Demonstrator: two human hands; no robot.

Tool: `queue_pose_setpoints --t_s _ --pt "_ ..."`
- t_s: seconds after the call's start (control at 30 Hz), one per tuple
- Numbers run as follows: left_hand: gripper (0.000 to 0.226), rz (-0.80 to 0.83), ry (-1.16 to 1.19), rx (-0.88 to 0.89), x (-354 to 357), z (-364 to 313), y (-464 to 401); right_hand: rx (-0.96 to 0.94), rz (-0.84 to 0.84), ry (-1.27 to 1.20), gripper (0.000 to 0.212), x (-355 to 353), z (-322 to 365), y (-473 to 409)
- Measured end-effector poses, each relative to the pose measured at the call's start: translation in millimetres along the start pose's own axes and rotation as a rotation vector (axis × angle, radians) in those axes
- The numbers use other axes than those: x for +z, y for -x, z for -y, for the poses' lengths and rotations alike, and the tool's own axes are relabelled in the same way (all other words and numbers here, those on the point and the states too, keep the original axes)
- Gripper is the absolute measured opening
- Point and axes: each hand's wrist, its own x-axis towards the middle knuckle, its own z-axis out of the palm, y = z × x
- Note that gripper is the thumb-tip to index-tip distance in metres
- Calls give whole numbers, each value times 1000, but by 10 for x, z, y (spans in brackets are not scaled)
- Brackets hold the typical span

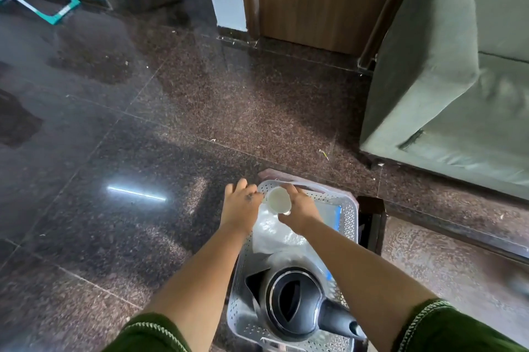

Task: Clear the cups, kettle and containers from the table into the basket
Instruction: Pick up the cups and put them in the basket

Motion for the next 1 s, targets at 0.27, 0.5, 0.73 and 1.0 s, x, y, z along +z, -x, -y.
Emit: queue_pose_setpoints --t_s 0.27,0.5,0.73,1.0 --pt "16 -78 -82 92 131 17 -83 -29 -46 169 72 111 -62 -79" --pt "15 -89 -169 123 226 -15 -136 -19 -55 248 59 156 -85 -154" --pt "18 -21 -112 38 34 -68 -96 10 -58 219 75 10 -83 11" --pt "42 69 -24 44 -531 -485 -11 107 -303 14 55 -510 -285 717"
